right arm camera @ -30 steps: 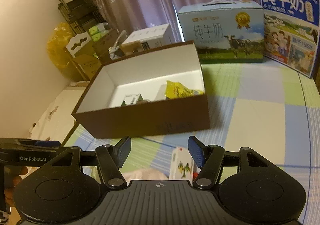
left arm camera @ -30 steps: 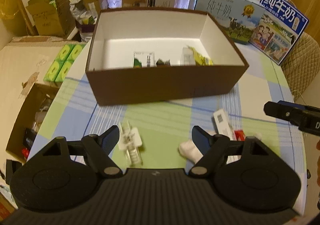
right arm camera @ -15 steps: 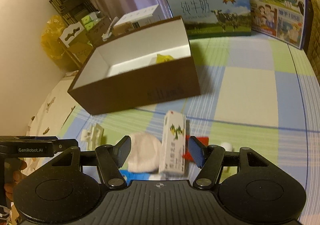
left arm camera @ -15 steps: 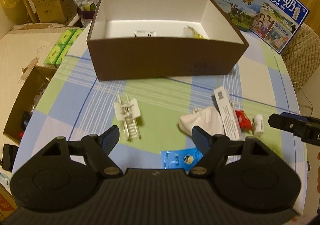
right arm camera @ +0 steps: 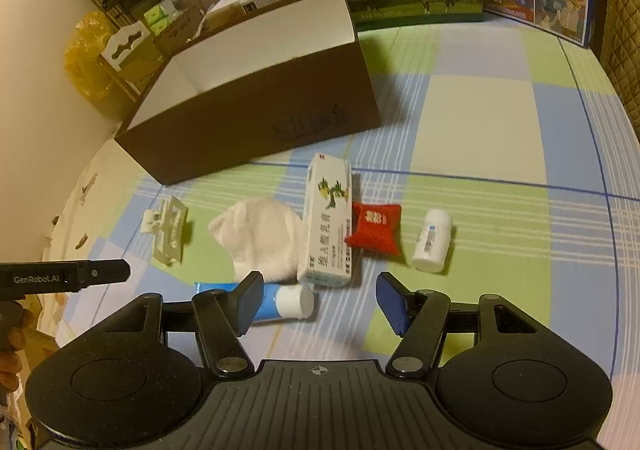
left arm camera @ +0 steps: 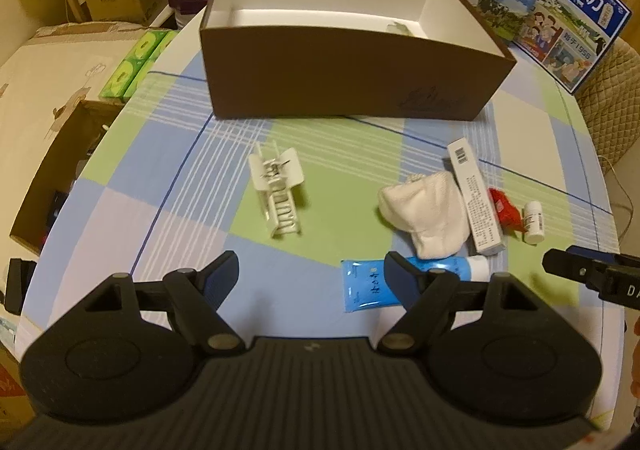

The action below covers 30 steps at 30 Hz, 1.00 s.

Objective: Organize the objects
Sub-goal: 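Move both tools back toward the remaining items on the table, then grasp the white-green medicine box with the right tool while the left tool grasps the white plastic rack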

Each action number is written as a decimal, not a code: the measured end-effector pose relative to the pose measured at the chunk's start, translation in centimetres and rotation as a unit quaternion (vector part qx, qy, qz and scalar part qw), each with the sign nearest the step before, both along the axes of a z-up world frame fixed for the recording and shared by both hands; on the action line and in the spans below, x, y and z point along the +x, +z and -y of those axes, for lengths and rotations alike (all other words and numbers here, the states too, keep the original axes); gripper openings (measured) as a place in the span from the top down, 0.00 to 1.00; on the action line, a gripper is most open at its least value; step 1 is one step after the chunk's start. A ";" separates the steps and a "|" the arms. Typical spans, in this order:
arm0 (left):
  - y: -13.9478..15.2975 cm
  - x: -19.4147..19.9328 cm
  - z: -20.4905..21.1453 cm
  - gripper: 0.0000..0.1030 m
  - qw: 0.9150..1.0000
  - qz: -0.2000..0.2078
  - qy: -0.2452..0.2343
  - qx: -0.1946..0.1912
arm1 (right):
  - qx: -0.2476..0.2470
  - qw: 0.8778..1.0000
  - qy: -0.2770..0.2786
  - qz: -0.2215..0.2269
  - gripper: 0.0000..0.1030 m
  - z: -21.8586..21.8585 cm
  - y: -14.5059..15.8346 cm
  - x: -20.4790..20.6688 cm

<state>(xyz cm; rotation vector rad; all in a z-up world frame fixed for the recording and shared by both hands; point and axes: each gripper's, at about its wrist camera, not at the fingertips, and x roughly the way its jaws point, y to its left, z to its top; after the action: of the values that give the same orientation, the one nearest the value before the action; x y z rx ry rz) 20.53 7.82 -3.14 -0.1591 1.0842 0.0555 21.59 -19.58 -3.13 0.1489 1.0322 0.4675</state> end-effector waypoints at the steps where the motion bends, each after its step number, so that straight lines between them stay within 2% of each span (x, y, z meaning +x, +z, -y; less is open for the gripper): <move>1: -0.1 -0.1 -0.2 0.25 1.000 -0.001 0.002 0.000 | -0.001 1.000 -0.001 -0.001 0.42 0.0 -0.1 0.0; 12: -1.2 0.6 -0.9 0.25 1.000 -0.003 0.016 0.007 | -0.033 0.999 0.002 0.018 0.46 -1.1 -1.1 1.6; 21: -1.7 2.7 -1.6 0.25 1.000 0.004 0.021 0.016 | -0.029 0.999 0.015 0.028 0.49 -2.6 -2.4 5.1; 30: -3.2 4.8 -2.0 0.25 1.000 -0.007 0.025 0.018 | -0.027 0.999 0.031 0.023 0.50 -4.2 -4.2 8.6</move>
<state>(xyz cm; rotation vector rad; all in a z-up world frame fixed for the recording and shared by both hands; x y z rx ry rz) 25.33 9.81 -6.35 -0.1535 1.0933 0.1204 30.23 -15.36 -7.31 0.0583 1.0057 0.4976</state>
